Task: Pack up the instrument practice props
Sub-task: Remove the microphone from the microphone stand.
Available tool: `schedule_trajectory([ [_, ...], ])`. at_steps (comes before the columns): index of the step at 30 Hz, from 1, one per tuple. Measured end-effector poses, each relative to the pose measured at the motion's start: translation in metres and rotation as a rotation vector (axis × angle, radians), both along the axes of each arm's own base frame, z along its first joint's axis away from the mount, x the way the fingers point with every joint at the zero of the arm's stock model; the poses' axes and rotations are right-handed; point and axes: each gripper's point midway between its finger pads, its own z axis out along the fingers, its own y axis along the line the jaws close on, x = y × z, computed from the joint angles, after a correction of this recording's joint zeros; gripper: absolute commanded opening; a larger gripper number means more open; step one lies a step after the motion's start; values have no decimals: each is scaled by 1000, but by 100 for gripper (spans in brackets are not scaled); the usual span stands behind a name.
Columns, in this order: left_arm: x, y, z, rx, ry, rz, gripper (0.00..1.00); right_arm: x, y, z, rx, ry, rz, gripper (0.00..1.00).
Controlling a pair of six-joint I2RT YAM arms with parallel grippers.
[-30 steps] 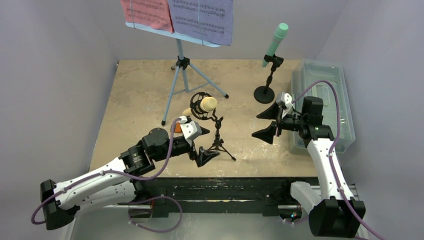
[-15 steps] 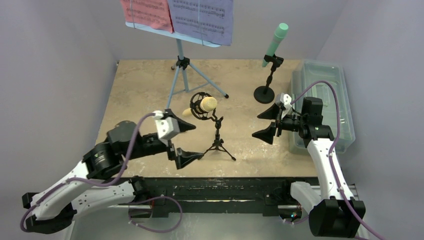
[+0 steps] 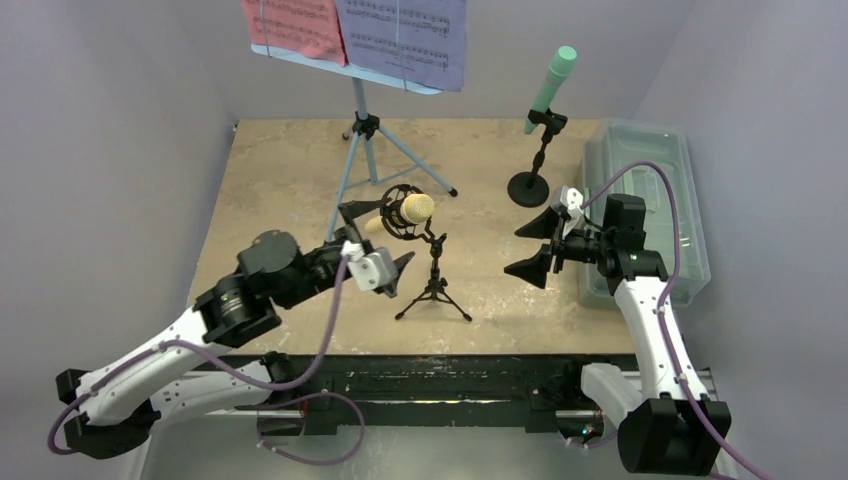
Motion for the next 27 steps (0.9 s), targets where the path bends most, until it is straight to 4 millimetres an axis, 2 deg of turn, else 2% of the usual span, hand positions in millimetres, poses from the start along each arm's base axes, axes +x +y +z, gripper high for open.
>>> schedule_trajectory([
  [4, 21, -24, -12, 88, -63, 10, 88, 0, 0, 0, 0, 0, 0, 99],
  [8, 31, -33, -15, 112, -100, 26, 86, 0, 0, 0, -1, 0, -1, 99],
  [14, 42, -27, -7, 84, -123, 68, 79, 1, -1, -1, -8, 1, -10, 99],
  [21, 67, -20, -18, 105, -94, 127, 73, 1, -1, -2, -11, 4, -13, 99],
  [27, 70, -22, -23, 112, -79, 106, 69, 0, -2, -2, -11, 3, -14, 99],
])
